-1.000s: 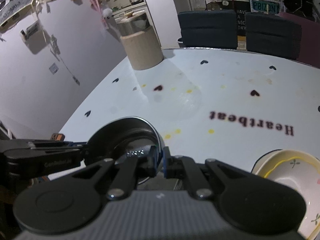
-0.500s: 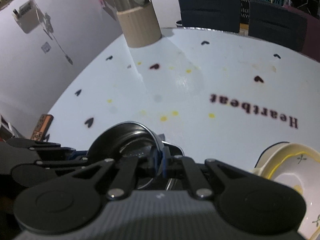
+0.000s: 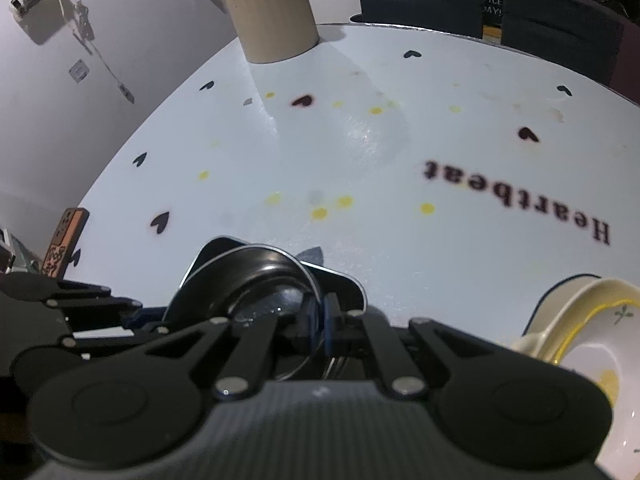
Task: Organize plates and bowls
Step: 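Lift the steel oval bowl with both grippers and carry it over the tray, then lower the steel oval bowl into the steel tray with both grippers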
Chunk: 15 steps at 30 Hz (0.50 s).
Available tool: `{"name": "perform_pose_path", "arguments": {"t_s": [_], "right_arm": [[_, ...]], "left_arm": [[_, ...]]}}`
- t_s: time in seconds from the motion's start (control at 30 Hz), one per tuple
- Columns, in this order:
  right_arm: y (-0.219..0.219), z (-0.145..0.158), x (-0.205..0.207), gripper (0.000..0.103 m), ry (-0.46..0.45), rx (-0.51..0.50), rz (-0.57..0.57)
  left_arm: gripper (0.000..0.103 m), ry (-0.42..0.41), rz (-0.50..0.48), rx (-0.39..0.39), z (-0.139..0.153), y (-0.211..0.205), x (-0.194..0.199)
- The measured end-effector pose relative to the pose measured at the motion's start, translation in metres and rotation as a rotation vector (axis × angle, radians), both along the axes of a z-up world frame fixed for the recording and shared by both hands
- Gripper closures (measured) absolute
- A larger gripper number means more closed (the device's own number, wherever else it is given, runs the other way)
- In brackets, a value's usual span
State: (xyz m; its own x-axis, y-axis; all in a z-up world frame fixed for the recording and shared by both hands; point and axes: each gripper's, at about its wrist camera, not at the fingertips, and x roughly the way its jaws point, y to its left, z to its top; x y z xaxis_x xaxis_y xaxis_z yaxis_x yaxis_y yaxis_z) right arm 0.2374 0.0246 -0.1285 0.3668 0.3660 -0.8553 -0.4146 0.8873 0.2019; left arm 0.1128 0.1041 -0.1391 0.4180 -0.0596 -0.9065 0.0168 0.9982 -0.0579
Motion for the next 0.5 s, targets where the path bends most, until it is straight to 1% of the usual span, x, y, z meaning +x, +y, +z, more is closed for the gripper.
{"name": "perform_pose_path", "arguments": {"t_s": [0.1, 0.23, 0.33, 0.5], "right_arm": [[0.0032, -0.0009, 0.0021, 0.098, -0.002, -0.021, -0.002], [0.0066, -0.0036, 0.0035, 0.098, 0.001, -0.021, 0.005], [0.0076, -0.0061, 0.0036, 0.098, 0.004, -0.032, 0.011], [0.0080, -0.0096, 0.0060, 0.098, 0.016, -0.049, 0.008]], "left_arm": [[0.093, 0.003, -0.010, -0.003, -0.0003, 0.0002, -0.0006], [0.093, 0.007, -0.013, -0.007, -0.0014, 0.0022, -0.0016], [0.089, 0.006, -0.013, -0.013, -0.0016, 0.0023, -0.0013], [0.085, -0.004, -0.015, -0.028, 0.0007, 0.0018, -0.0004]]}}
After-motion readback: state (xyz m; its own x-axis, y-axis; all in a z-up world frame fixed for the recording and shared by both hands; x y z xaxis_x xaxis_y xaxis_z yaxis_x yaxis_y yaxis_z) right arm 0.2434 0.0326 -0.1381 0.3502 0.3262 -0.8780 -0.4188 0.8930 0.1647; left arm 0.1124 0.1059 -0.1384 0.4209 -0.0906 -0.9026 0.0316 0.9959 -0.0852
